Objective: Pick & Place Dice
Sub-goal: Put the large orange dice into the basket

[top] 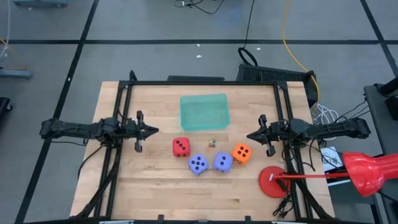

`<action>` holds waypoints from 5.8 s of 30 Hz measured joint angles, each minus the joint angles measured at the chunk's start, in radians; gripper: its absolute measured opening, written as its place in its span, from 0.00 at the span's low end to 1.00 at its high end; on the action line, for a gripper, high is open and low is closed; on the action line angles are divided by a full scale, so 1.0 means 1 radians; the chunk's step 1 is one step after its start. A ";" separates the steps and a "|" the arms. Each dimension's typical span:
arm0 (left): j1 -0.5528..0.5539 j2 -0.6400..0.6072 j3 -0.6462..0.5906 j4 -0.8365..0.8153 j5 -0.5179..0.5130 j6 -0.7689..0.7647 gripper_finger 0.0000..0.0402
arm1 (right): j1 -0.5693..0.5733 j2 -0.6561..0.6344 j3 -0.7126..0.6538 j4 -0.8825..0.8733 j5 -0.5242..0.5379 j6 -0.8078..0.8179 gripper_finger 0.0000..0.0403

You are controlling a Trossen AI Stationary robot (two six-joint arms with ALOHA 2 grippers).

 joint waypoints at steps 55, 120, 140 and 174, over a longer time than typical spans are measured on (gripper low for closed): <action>-0.064 0.213 0.121 -0.312 -0.223 -0.234 0.09 | 0.108 0.616 0.168 0.430 0.455 -0.198 0.00; -0.106 0.590 0.238 -0.175 -0.164 -0.268 0.09 | 0.268 0.872 0.829 -0.701 0.520 0.260 0.81; -0.107 0.590 0.238 -0.201 -0.166 -0.280 0.09 | 0.236 0.872 0.843 -1.054 0.231 0.615 0.99; -0.107 0.590 0.238 -0.223 -0.165 -0.283 0.09 | 0.197 1.089 0.845 -1.057 0.061 0.596 0.99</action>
